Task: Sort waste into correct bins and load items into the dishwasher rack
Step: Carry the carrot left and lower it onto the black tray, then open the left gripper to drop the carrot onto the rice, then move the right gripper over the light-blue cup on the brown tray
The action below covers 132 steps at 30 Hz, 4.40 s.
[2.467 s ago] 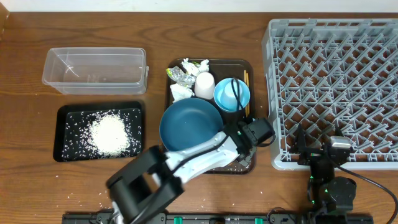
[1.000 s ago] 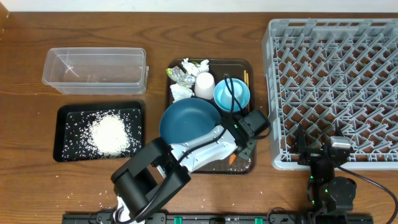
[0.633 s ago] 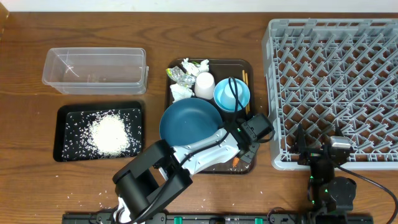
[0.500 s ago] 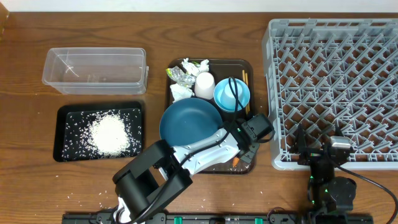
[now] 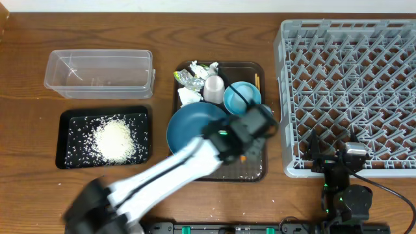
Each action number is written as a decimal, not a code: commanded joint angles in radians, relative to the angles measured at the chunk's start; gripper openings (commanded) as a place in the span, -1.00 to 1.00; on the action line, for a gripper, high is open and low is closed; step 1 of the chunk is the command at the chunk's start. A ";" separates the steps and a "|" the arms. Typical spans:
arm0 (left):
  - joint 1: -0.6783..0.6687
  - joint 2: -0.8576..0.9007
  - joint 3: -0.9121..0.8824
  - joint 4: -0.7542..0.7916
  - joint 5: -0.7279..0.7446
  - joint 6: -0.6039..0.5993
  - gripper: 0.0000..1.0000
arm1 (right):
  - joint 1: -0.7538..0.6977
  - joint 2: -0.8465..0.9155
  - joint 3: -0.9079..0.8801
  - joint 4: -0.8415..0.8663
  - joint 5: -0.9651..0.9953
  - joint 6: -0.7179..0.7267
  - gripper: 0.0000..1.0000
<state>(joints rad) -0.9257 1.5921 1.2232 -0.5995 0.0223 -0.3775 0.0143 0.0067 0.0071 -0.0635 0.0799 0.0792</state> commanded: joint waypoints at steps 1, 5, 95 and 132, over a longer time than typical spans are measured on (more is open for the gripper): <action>0.084 -0.128 0.019 -0.034 -0.051 0.001 -0.62 | -0.014 0.003 -0.002 -0.004 0.010 -0.002 0.98; 0.193 -0.211 0.019 -0.117 -0.196 -0.003 -0.61 | -0.014 0.003 -0.002 -0.004 0.010 -0.002 0.99; 1.091 -0.724 -0.294 -0.117 0.217 -0.301 0.85 | -0.014 0.003 -0.002 -0.004 0.010 -0.002 0.99; 1.091 -0.644 -0.294 -0.106 0.258 -0.222 0.98 | -0.013 0.343 0.391 0.084 -0.560 0.458 0.98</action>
<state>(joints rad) 0.1619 0.9348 0.9028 -0.7094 0.2642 -0.6262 0.0143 0.2512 0.2890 0.0689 -0.4179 0.6907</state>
